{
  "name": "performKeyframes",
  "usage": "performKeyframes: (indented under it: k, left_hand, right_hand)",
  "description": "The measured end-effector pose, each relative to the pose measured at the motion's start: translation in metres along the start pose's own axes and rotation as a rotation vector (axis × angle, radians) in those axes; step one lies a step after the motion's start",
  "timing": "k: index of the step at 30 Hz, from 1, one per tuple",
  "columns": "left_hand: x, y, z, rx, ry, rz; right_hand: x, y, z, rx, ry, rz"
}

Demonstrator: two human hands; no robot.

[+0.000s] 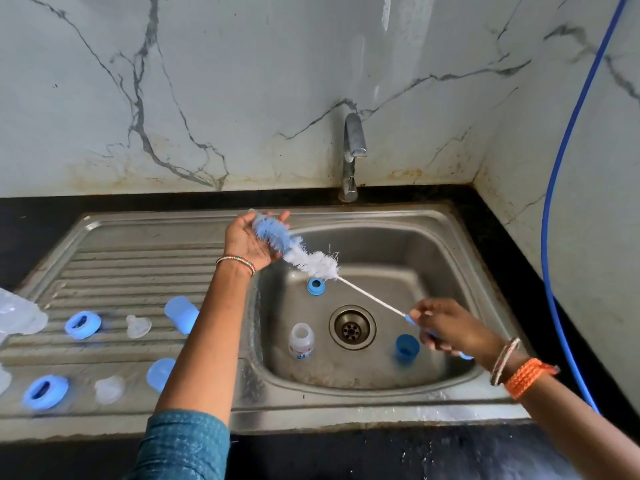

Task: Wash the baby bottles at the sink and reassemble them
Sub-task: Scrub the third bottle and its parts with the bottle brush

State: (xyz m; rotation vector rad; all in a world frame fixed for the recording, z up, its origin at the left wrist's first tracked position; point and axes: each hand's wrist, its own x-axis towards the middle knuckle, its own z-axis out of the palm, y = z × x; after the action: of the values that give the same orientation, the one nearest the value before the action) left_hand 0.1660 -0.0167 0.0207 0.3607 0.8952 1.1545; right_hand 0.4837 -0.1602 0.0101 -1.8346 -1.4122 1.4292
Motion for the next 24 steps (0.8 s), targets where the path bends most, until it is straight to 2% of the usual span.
performKeyframes:
  k: [2,4,6,7,8,9,10,12,13,14,15,16,17,18,20,22,24]
  left_hand:
    - [-0.001,0.001,0.003,0.085,0.106,-0.005]
    - [-0.002,0.001,0.01,0.211,0.222,0.021]
    - [0.001,-0.001,0.015,0.272,0.29,0.021]
    - [0.002,-0.002,0.016,0.262,0.284,0.007]
    - [0.004,-0.003,0.015,0.214,0.254,0.0]
    - [0.004,-0.005,0.014,0.13,0.202,0.005]
    - [0.003,-0.007,0.013,0.035,0.131,0.021]
    - [0.001,-0.009,0.012,-0.052,0.021,0.082]
    - [0.001,-0.009,0.013,-0.039,0.007,0.111]
    - [0.0,-0.007,0.015,-0.01,0.014,0.126]
    - [0.001,-0.005,0.014,0.012,0.032,0.128]
    - [0.002,-0.004,0.013,0.025,0.052,0.124]
    - [0.003,-0.003,0.011,0.019,0.076,0.12]
    - [0.004,-0.001,0.008,0.012,0.106,0.113]
    - [0.005,-0.002,0.005,0.072,0.181,0.101]
    - [0.005,-0.004,0.005,0.188,0.231,0.079]
    - [0.004,-0.004,0.003,0.27,0.218,0.056]
  right_hand:
    - [-0.004,-0.004,0.006,-0.366,0.368,-0.266]
    - [-0.013,-0.008,0.007,-0.694,0.636,-0.501]
    - [-0.02,-0.01,0.008,-0.889,0.779,-0.688]
    - [-0.023,-0.011,0.009,-0.931,0.828,-0.713]
    - [-0.023,-0.012,0.01,-0.919,0.843,-0.662]
    - [-0.022,-0.015,0.01,-0.817,0.803,-0.554]
    - [-0.019,-0.019,0.009,-0.602,0.658,-0.37]
    - [-0.015,-0.023,0.009,-0.073,0.129,0.026]
    - [-0.014,-0.021,0.01,0.108,-0.097,0.159]
    - [-0.012,-0.018,0.011,0.196,-0.238,0.204]
    - [-0.011,-0.014,0.012,0.222,-0.296,0.187]
    - [-0.01,-0.012,0.013,0.196,-0.272,0.147]
    - [-0.011,-0.012,0.013,0.074,-0.171,0.07]
    - [-0.013,-0.014,0.013,-0.16,-0.006,-0.018]
    - [-0.017,-0.018,0.01,-0.69,0.415,-0.202]
    - [-0.021,-0.02,0.012,-0.883,0.738,-0.5]
    - [-0.025,-0.016,0.014,-0.91,0.852,-0.704]
